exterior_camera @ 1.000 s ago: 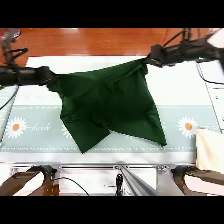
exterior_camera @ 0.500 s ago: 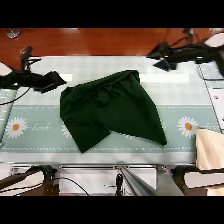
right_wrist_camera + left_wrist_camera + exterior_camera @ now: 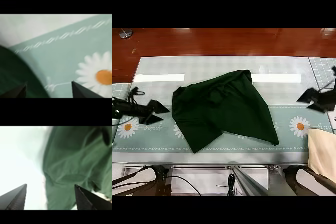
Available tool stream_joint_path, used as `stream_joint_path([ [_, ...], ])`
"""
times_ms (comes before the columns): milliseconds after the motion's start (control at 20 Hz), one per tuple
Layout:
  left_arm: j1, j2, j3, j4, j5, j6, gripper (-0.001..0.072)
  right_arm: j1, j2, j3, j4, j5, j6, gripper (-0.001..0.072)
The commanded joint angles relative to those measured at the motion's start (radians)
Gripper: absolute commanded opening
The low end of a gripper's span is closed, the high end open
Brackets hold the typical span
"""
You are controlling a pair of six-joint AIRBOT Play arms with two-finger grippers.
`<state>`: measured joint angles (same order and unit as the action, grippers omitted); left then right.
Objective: Fold the shirts.
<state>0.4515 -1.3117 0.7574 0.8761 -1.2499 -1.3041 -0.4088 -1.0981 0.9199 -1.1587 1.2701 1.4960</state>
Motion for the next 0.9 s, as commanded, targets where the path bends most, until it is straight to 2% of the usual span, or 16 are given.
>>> stream_joint_path([
  [0,-0.019,-0.007,-0.113,-0.101,0.101,0.040,0.0700,-0.044,0.174,-0.287,0.243,-0.066,-0.119,0.0633],
  [300,-0.236,-0.032,-0.117,-0.221,0.272,0.032,0.0700,-0.043,0.233,-0.365,0.159,0.023,-0.130,0.0633],
  [350,-0.262,-0.036,-0.113,-0.246,0.283,0.032,0.0677,-0.043,0.233,-0.365,0.106,0.039,-0.110,0.0633],
  [400,-0.282,-0.040,-0.105,-0.248,0.286,0.035,0.0314,-0.043,0.233,-0.365,0.016,0.052,-0.066,0.0633],
  [450,-0.293,-0.040,-0.096,-0.250,0.277,0.067,0.0036,-0.043,0.233,-0.365,-0.067,0.071,-0.028,0.0633],
  [550,-0.304,-0.040,-0.072,-0.249,0.260,0.089,0.0028,-0.043,0.233,-0.369,-0.119,0.124,-0.023,0.0633],
  [850,-0.304,-0.040,-0.060,-0.249,0.246,0.088,0.0028,-0.042,0.201,-0.521,0.107,0.096,-0.109,0.0632],
])
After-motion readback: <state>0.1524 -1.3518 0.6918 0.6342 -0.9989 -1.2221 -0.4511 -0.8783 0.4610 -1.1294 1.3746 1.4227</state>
